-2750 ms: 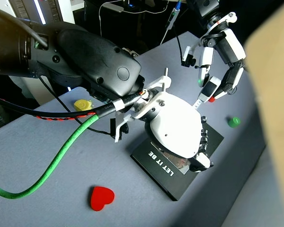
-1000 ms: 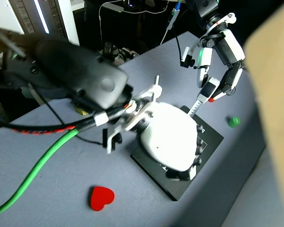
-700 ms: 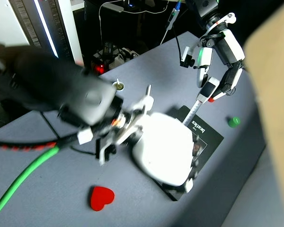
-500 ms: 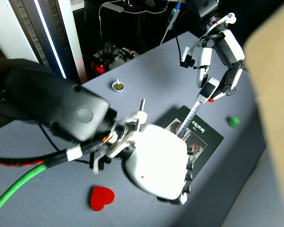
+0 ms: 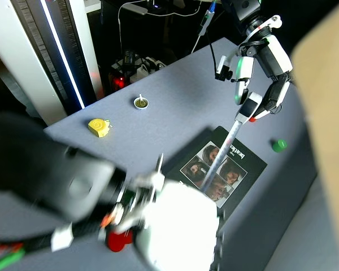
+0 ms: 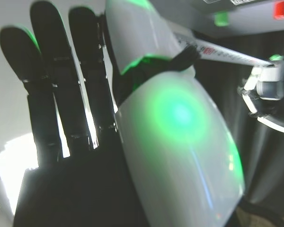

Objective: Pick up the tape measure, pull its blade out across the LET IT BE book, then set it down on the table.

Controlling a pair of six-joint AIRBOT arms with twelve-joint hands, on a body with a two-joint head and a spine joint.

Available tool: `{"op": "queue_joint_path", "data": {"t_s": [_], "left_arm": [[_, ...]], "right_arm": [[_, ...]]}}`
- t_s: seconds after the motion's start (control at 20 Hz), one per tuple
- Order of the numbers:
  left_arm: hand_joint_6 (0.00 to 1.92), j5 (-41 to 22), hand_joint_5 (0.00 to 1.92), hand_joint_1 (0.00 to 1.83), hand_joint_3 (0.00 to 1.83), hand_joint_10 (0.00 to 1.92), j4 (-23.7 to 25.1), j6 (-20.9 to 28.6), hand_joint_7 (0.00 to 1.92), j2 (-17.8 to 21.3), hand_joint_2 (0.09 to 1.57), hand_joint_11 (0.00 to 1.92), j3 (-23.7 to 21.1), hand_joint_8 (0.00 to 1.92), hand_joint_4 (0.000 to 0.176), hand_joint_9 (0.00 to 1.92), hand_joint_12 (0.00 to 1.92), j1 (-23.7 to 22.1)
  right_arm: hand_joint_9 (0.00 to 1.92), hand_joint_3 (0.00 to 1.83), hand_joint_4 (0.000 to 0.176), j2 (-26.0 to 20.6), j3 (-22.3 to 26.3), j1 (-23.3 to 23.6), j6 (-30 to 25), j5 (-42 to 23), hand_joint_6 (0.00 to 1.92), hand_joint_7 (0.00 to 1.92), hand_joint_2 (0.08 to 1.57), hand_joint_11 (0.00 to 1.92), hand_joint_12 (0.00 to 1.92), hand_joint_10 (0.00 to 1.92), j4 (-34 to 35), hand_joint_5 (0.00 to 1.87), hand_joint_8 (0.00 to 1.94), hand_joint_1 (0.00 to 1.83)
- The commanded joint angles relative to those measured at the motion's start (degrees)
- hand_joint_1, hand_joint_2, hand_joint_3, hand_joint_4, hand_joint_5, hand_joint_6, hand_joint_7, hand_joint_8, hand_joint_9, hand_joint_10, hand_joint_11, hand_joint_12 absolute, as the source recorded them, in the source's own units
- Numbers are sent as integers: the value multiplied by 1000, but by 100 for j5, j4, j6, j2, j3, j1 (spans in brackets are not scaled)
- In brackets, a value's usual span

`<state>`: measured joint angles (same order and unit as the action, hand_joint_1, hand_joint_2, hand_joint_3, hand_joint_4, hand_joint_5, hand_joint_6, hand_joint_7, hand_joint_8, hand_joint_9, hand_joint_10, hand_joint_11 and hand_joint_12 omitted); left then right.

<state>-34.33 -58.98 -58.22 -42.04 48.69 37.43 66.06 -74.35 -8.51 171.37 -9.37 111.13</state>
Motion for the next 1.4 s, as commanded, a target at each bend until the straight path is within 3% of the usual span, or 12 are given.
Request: {"op": "queue_joint_path", "data": {"t_s": [0.0, 0.45, 0.85, 0.9, 0.95, 1.0, 1.05, 1.15, 1.35], "left_arm": [[800, -610, 993, 1385, 0, 1160, 174, 39, 1066, 30, 1080, 896, 40, 772, 0, 1009, 1039, -25], [809, -610, 973, 1385, 0, 1179, 173, 48, 1074, 30, 1084, 886, 37, 773, 0, 995, 1061, -47], [811, -582, 974, 1385, 0, 1167, 181, 55, 1066, 33, 1084, 884, 28, 777, 0, 1006, 1051, -22], [811, -558, 973, 1385, 0, 1167, 201, 54, 1065, 36, 1084, 885, 28, 778, 0, 1006, 1052, -7], [811, -536, 973, 1385, 0, 1171, 201, 51, 1063, 40, 1084, 891, 27, 779, 0, 1005, 1057, 2], [810, -536, 975, 1385, 0, 1174, 201, 46, 1062, 41, 1084, 892, 26, 780, 0, 1005, 1059, 4], [807, -536, 986, 1384, 0, 1176, 201, 46, 1057, 41, 1084, 894, 26, 782, 0, 1004, 1060, 4], [804, -536, 990, 1384, 0, 1171, 205, 46, 1055, 41, 1083, 892, 25, 783, 0, 1007, 1058, 2], [808, -489, 998, 1385, 0, 1142, 225, 47, 1037, 45, 1081, 907, 24, 791, 0, 1029, 1060, 9]], "right_arm": [[906, 0, 8, -89, -93, 29, 103, 8, 1186, 966, 1161, 686, 1280, 690, -198, 829, 1048, 1191], [908, 0, 0, -126, -226, 60, 94, 140, 1186, 974, 1161, 684, 1278, 696, -212, 819, 1052, 1194], [903, 0, 0, -170, 35, 143, 102, 112, 1187, 972, 1162, 691, 1283, 703, -216, 820, 1055, 1193], [850, 2, 11, -169, 56, 152, 102, 105, 1237, 943, 1172, 625, 1249, 665, -216, 803, 1069, 1183], [723, 0, 0, -169, 74, 159, 102, 102, 597, 820, 1152, 474, 1142, 503, -216, 721, 564, 993], [592, 0, 0, -170, 95, 162, 102, 103, 212, 675, 1090, 266, 1001, 241, -216, 590, 203, 847], [408, 0, 0, -170, 104, 158, 102, 116, 51, 472, 1008, 52, 895, 73, -216, 423, 44, 717], [257, 0, 0, -170, 114, 143, 102, 120, 1, 317, 980, 1, 696, 3, -216, 297, 1, 563], [233, 12, 0, -186, 145, 92, 102, 190, 0, 271, 1025, 0, 682, 0, -230, 236, 0, 292]]}}
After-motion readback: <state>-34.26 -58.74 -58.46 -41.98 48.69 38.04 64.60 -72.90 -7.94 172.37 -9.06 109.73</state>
